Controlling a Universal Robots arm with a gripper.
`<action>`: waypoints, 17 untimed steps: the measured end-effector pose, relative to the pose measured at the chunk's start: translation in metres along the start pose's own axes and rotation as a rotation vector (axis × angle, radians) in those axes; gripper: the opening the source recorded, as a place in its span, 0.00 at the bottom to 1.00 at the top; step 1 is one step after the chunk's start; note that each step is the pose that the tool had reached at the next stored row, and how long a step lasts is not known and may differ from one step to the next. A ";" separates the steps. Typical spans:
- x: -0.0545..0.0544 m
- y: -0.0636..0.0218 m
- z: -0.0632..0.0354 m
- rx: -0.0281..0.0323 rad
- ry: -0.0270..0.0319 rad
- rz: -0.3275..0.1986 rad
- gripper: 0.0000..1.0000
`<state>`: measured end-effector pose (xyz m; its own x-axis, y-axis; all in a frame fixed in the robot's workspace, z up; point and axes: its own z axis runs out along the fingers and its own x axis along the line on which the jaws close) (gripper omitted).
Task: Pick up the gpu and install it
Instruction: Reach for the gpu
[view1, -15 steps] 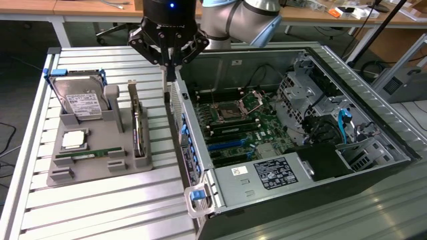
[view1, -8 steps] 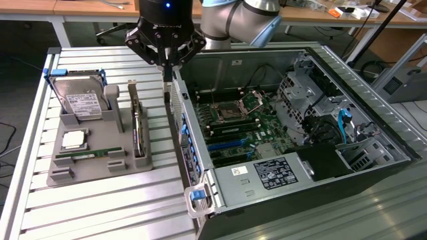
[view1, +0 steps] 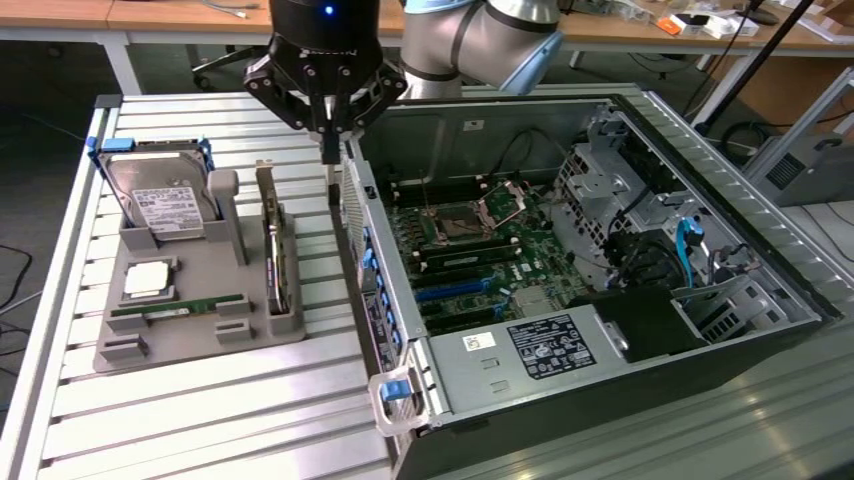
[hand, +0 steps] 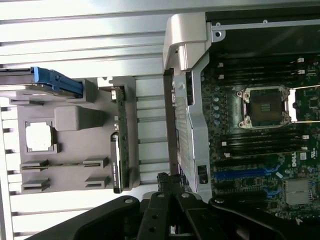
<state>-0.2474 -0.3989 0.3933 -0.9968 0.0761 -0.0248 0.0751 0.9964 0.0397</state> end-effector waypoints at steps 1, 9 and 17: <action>0.001 0.0000 0.0000 -0.0001 -0.0001 0.000 0.11; 0.005 -0.0004 -0.0001 0.0000 0.0000 0.000 0.11; 0.010 -0.0008 -0.0003 0.0000 0.0000 0.000 0.11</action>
<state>-0.2575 -0.3989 0.3933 -0.9968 0.0760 -0.0248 0.0750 0.9964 0.0397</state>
